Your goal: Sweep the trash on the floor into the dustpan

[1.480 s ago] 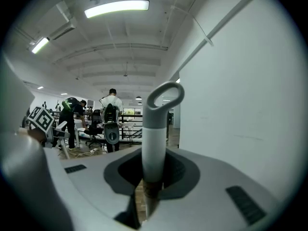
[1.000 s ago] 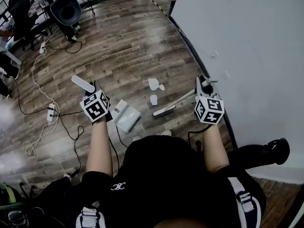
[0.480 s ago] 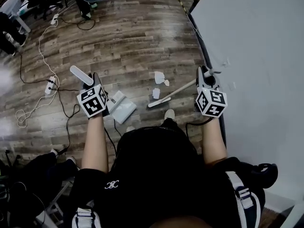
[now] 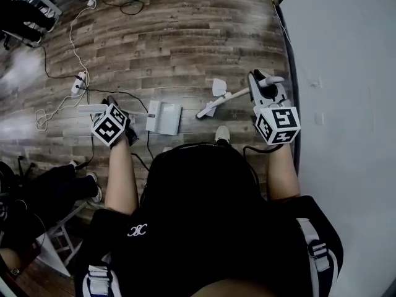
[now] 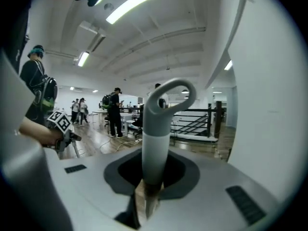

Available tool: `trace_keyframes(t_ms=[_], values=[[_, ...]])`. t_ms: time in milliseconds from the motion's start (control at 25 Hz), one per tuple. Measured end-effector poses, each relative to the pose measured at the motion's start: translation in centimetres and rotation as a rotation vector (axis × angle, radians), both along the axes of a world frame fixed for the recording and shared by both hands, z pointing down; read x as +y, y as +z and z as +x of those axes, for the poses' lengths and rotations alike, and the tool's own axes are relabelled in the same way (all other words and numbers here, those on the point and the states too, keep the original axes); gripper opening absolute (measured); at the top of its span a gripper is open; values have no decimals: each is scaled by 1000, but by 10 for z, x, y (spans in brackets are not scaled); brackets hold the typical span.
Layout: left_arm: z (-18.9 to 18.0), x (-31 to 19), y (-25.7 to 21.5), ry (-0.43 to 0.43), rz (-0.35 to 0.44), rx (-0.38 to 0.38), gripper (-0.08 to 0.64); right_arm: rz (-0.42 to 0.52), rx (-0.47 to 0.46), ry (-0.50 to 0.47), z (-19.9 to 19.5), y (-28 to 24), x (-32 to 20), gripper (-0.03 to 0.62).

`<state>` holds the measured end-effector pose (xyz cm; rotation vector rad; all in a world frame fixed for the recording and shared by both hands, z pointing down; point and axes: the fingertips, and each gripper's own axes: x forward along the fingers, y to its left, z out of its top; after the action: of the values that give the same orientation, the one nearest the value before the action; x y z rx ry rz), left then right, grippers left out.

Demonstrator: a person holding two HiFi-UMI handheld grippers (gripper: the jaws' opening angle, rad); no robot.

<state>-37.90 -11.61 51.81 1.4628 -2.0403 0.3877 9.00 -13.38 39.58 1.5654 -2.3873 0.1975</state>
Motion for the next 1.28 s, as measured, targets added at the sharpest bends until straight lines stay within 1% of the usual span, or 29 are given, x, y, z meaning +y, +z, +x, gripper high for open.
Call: trace_keyframes(t_ms=[80,160,240,360,480,600,640,720,880,960,1160,1280], values=[[16,7,19,-77,-45,30,66,3,6,-58,19,6,-12,64],[29,16,37,-172,-80,65,71,3,5,-57,45,14,-29,64],[42,25,52,-245,-105,87,71,-10,-2,-58,69,25,-45,64],[61,31,67,-313,-118,109,71,-19,23,-98,94,39,-69,63],[74,41,83,-408,-123,147,71,-24,46,-79,119,46,-95,64],[83,57,96,-511,-126,173,71,-25,38,5,147,50,-115,64],[86,61,98,-534,-124,178,71,-28,33,46,158,52,-120,64],[94,69,103,-554,-123,183,71,-39,23,131,179,58,-129,64],[114,76,112,-533,-121,187,71,-43,-5,279,218,66,-136,64],[118,75,115,-521,-117,184,71,-37,-28,368,237,67,-141,64],[128,72,126,-532,-108,181,71,-61,-127,580,290,77,-155,66],[135,62,128,-500,-105,155,72,-38,-195,659,314,74,-158,66]])
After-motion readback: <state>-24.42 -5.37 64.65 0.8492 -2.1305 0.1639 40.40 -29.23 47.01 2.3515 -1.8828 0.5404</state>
